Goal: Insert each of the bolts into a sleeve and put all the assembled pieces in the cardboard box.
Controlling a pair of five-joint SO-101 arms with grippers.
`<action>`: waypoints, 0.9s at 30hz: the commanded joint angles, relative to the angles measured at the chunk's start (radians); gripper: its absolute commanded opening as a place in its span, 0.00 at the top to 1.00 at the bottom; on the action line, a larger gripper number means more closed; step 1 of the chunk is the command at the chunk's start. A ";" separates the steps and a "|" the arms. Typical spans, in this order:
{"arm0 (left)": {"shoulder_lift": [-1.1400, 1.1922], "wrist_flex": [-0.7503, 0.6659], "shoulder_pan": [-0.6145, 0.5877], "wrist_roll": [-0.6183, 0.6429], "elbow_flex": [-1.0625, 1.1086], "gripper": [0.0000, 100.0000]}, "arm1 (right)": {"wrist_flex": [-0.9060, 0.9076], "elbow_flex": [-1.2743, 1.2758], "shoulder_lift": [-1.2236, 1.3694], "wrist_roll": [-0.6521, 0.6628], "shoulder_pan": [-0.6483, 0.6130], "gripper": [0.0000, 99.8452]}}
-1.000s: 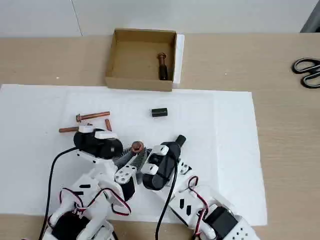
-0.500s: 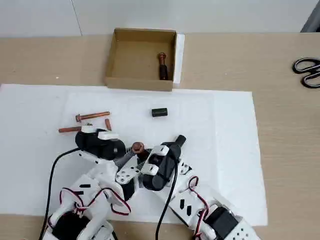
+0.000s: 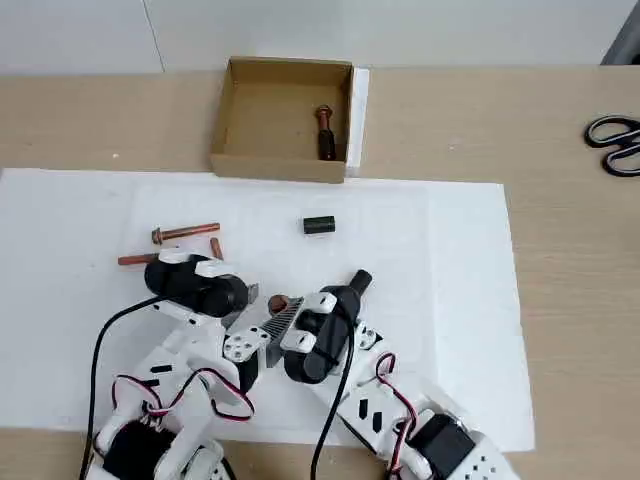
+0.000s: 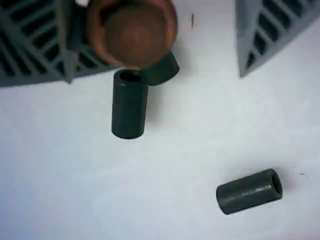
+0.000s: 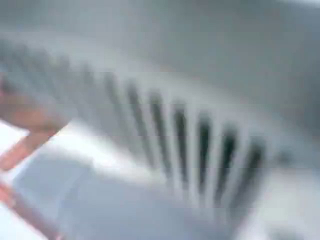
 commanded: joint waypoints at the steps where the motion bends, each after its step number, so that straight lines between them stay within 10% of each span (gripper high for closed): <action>1: -0.008 -0.020 -0.014 0.006 -0.061 0.80 | -0.033 -0.003 -0.016 0.006 0.015 1.00; 14: -0.011 -0.021 -0.029 0.006 -0.104 0.99 | -0.028 0.008 -0.016 0.005 0.054 1.00; 27: -0.008 -0.009 -0.451 0.003 -0.005 0.99 | -0.036 0.080 -0.016 0.002 0.335 1.00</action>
